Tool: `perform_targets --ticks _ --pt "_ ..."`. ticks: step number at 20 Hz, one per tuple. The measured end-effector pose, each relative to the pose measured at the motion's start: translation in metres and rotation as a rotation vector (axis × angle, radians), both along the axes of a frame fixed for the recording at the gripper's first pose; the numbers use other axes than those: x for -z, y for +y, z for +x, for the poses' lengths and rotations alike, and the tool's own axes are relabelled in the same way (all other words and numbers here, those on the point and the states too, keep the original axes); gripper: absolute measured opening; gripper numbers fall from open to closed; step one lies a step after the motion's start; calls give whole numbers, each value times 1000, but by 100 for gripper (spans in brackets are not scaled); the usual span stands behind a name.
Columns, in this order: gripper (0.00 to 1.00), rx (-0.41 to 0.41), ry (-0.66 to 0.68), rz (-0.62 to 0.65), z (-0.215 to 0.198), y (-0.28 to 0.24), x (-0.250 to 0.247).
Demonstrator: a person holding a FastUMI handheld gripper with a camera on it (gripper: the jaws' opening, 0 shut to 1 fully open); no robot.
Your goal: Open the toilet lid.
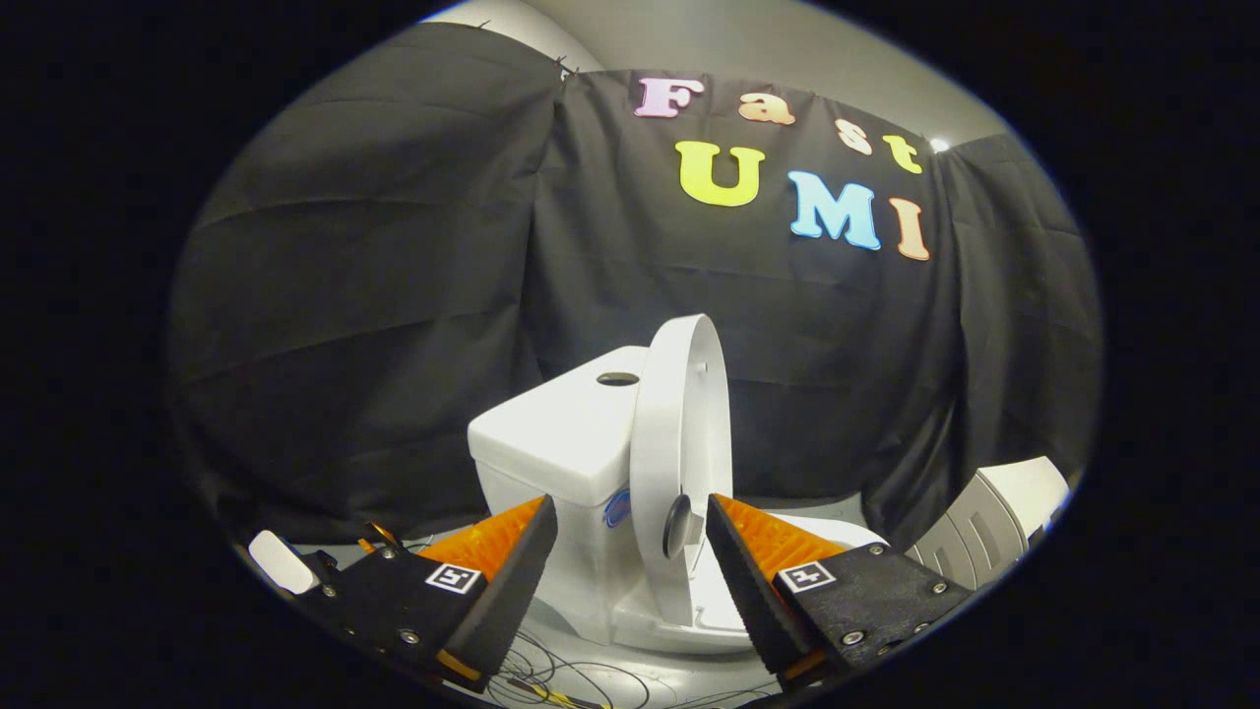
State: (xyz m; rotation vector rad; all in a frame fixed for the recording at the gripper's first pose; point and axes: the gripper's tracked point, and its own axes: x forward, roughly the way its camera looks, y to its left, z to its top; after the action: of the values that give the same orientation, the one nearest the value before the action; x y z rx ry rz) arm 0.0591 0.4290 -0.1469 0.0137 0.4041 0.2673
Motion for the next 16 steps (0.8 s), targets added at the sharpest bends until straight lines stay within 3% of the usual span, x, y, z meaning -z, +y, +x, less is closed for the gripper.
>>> perform_targets --ticks 5,8,16 --pt "95 -1 -124 111 -1 -42 -65" --pt "95 41 -192 129 10 -85 -93" --pt "95 140 -222 207 41 -186 -99"
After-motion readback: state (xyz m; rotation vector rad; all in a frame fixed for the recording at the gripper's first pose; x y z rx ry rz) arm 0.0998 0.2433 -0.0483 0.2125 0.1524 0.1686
